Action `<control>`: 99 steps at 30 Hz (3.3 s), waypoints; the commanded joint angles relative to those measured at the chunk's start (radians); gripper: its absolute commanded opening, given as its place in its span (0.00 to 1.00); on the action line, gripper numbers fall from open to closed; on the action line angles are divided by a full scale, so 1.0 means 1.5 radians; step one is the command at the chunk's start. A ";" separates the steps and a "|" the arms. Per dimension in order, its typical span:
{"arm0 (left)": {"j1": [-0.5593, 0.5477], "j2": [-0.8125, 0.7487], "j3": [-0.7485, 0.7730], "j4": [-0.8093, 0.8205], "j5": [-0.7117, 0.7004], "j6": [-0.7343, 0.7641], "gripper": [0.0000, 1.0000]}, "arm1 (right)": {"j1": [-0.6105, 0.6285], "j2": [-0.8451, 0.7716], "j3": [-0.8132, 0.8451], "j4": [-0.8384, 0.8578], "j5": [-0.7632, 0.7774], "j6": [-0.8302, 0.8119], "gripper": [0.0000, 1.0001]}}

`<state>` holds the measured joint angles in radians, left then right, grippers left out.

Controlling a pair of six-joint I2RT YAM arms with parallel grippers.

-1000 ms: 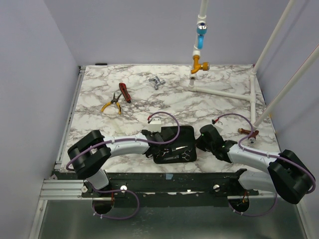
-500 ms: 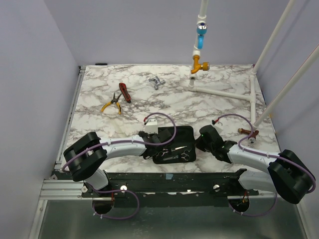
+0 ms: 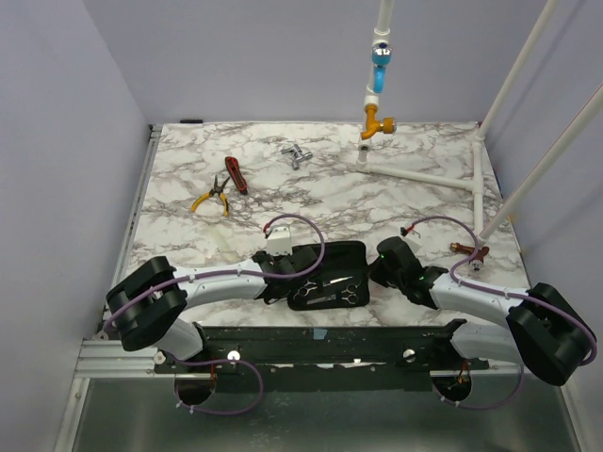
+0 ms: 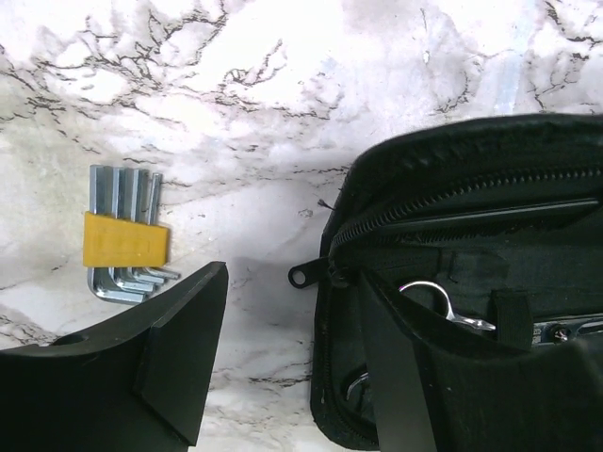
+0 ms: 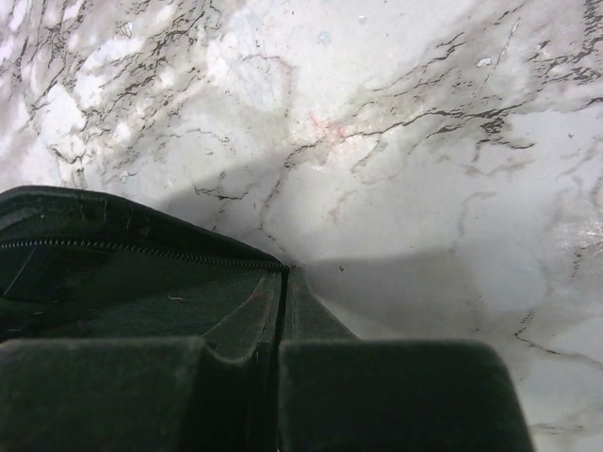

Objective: Sort the hair-cutting tools
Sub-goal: Adjust the hairdressing tool bag at the center of the board, then close the hairdressing tool bag at the center of the board.

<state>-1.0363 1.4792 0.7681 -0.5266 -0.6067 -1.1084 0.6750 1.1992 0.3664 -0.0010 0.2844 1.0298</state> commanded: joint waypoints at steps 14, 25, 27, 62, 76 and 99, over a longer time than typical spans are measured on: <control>0.015 -0.163 -0.047 -0.020 -0.028 0.087 0.73 | -0.003 -0.005 -0.015 -0.046 -0.008 -0.044 0.01; 0.234 -0.373 -0.254 0.466 0.367 0.298 0.99 | -0.003 -0.047 -0.008 -0.044 -0.065 -0.093 0.43; 0.254 -0.350 -0.263 0.528 0.454 0.334 0.99 | -0.004 -0.061 -0.009 -0.044 -0.079 -0.104 0.48; 0.270 -0.211 -0.342 0.814 0.640 0.315 0.77 | -0.004 -0.143 0.014 0.053 -0.169 -0.005 0.55; 0.158 -0.276 -0.385 0.804 0.528 0.329 0.65 | -0.004 -0.153 -0.025 0.146 -0.268 0.074 0.67; -0.013 -0.296 -0.353 0.719 0.428 0.395 0.47 | -0.004 -0.313 -0.089 -0.057 -0.232 0.135 0.68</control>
<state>-0.9989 1.0344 0.1963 0.6029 0.1078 -0.5514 0.6727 0.7170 0.2607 -0.0521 -0.0734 1.1995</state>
